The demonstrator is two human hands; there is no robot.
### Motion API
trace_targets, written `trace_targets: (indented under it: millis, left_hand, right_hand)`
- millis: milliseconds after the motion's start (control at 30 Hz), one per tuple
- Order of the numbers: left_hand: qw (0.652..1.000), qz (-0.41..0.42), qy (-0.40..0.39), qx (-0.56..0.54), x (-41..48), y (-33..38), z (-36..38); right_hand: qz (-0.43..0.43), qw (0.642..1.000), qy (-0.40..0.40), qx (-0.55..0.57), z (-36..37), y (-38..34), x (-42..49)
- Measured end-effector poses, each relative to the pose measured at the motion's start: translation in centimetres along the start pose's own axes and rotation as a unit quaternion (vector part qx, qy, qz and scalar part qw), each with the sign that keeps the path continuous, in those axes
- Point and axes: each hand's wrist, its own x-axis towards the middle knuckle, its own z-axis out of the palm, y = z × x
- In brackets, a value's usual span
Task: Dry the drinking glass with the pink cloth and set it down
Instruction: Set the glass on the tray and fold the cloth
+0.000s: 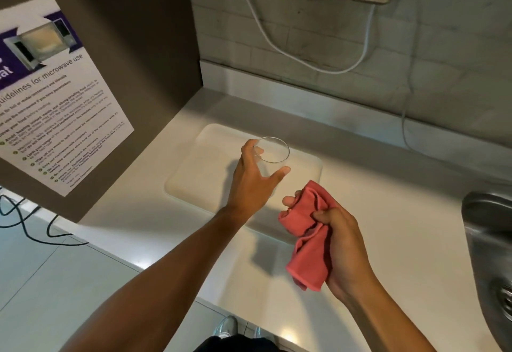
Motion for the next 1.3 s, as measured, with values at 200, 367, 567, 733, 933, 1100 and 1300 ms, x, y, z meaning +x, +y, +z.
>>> trace_targets:
  millis: [200, 367, 567, 733, 933, 1100, 1300]
  left_hand:
    - [1.0, -0.022, -0.017, -0.001, 0.0, -0.6, 0.6]
    - [0.999, -0.045, -0.028, 0.01, -0.5, -1.0, 0.8]
    - [0.993, -0.069, -0.088, 0.04, -1.3, 0.0, -0.8]
    - [0.995, 0.053, 0.07, -0.054, -6.1, 3.3, -3.7]
    - [0.967, 0.047, -0.195, -0.155, -10.0, 6.9, -5.3]
    - [0.968, 0.029, -0.186, -0.168, -9.7, 7.0, -5.2]
    - [0.962, 0.048, -0.25, -0.099, -9.5, 7.2, -4.9]
  right_hand:
    - [0.037, 0.999, 0.007, -0.002, -0.9, 0.0, 0.2]
    - [0.07, 0.997, 0.038, 0.022, -1.3, 0.0, 0.3]
    - [0.058, 0.996, 0.032, 0.052, -1.2, -0.2, 0.1]
    - [0.02, 0.999, 0.019, 0.025, -1.6, -0.4, 0.1]
    - [-0.009, 1.0, -0.002, 0.016, -1.9, -0.5, -0.2]
    - [-0.166, 0.942, -0.008, -0.292, -3.8, -1.8, -0.9]
    - [-0.217, 0.888, -0.047, -0.402, -5.8, -2.8, -1.5]
